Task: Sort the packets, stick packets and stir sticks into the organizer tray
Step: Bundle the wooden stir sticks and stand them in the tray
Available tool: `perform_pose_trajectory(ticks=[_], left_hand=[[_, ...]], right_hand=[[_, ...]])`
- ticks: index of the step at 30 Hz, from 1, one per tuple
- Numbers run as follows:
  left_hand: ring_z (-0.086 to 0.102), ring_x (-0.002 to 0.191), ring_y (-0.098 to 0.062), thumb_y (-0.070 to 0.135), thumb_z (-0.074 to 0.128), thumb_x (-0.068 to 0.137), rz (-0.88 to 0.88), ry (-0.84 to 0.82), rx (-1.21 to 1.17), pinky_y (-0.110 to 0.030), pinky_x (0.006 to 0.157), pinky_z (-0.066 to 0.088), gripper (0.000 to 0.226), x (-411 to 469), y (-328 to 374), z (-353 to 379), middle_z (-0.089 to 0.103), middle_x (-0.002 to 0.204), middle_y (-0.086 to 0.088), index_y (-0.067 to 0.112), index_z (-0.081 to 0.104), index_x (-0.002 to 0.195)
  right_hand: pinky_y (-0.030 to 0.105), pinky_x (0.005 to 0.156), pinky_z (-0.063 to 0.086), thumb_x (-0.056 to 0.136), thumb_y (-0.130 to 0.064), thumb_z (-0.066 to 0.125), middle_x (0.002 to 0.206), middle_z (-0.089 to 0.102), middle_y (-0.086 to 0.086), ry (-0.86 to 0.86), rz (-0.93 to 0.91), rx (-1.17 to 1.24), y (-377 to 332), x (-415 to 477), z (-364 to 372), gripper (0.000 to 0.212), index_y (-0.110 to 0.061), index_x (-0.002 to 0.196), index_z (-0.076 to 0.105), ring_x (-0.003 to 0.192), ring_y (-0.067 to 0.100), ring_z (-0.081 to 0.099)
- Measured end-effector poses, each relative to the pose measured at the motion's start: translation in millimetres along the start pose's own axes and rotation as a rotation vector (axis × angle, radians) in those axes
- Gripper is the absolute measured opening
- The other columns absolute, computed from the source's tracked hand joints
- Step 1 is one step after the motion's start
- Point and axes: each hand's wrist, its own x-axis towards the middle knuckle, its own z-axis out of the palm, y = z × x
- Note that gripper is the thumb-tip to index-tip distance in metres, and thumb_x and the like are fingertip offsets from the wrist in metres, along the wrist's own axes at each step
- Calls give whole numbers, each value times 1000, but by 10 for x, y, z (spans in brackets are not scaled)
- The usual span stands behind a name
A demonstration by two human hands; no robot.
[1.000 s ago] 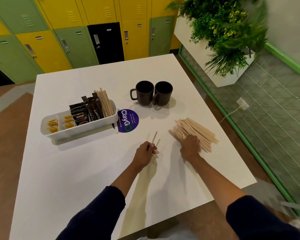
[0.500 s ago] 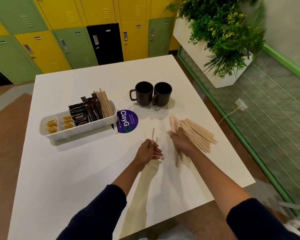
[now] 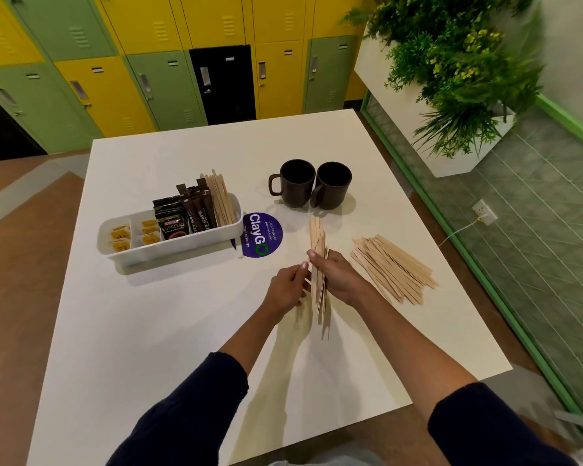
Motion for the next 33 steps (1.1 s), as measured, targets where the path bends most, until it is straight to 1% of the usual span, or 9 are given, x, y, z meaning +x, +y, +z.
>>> perform_pose_trajectory(ticks=[3, 6, 9, 13, 18, 22, 25, 29, 33], left_hand=[[60, 75, -17, 41, 29, 101, -72, -17, -57, -29, 72, 51, 47, -11, -48, -60, 64, 90, -9, 8, 62, 101], [61, 88, -22, 52, 18, 98, -216, -16, -142, -33, 83, 50, 58, -41, -48, -97, 63, 95, -8, 11, 60, 102], [64, 94, -28, 60, 13, 94, -435, -34, -402, -40, 86, 52, 72, -26, -67, -149, 65, 102, -14, 8, 60, 111], [63, 97, -31, 67, 15, 91, -590, -166, -842, -45, 92, 47, 81, -48, -72, -242, 65, 107, -19, 4, 59, 114], [64, 80, -28, 50, 28, 97, -597, -127, -1230, -39, 83, 51, 62, -94, 42, -368, 70, 76, -18, -2, 60, 97], [63, 72, -21, 29, 41, 96, -602, -59, -1279, -28, 56, 59, 36, -65, 27, -461, 65, 73, -13, 2, 63, 86], [60, 77, -17, 20, 37, 96, -550, -19, -1208, -26, 65, 57, 31, -23, 16, -475, 63, 79, -10, 6, 63, 87], [62, 86, -15, 16, 34, 97, -525, 21, -1176, -26, 78, 53, 29, 23, 2, -458, 65, 91, -8, 8, 62, 96], [59, 72, -12, 12, 40, 95, -554, 95, -1205, -21, 61, 56, 24, 38, -23, -498, 63, 78, -7, 7, 61, 85]], right_hand=[[38, 100, 45, 97, -28, 49, 128, 54, 13, 22, 2, 6, -26, 55, 82, 41, -3, 129, 44, 115, 26, 54], [41, 107, 39, 99, -33, 42, 113, 59, 2, 70, -65, -77, -109, 67, 212, 33, -10, 122, 48, 116, 24, 53], [41, 106, 37, 100, -37, 37, 125, 56, 4, 101, -145, -130, -220, 46, 372, 42, -15, 136, 38, 124, 23, 49], [31, 94, 39, 101, -37, 33, 139, 47, 4, 84, -231, -158, -332, 17, 579, 44, -19, 142, 28, 129, 21, 45], [16, 73, 45, 102, -35, 33, 116, 58, 3, 42, -290, -190, -319, -23, 728, 34, -20, 132, 33, 104, 12, 57], [23, 82, 50, 100, -27, 40, 100, 63, -2, 16, -318, -146, -275, -24, 801, 26, -23, 126, 39, 98, 11, 62], [28, 91, 51, 97, -31, 48, 116, 63, -1, -4, -328, -122, -234, -34, 869, 32, -24, 128, 46, 102, 12, 65], [19, 78, 49, 92, -38, 56, 85, 68, -9, 43, -353, -79, -244, -49, 914, 4, -35, 89, 57, 76, 2, 67], [20, 75, 54, 90, -40, 57, 80, 70, -8, 132, -409, -76, -303, -11, 932, 14, -27, 87, 61, 73, 5, 69]])
